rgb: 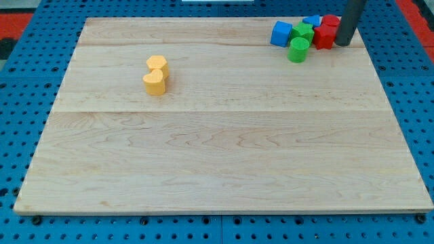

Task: Slide the red star into the green star

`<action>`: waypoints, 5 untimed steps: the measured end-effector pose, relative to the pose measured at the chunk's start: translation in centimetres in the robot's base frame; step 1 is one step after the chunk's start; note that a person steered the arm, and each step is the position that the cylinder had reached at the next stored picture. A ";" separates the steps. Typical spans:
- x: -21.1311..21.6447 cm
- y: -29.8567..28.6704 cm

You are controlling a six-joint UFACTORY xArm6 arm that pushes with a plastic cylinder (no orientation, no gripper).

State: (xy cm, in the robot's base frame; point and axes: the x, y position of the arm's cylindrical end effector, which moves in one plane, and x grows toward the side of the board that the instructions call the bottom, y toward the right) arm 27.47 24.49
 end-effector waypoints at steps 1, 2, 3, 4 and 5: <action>-2.1 0.1; -2.5 0.1; -2.5 -1.4; -2.5 -2.7; -2.3 -3.4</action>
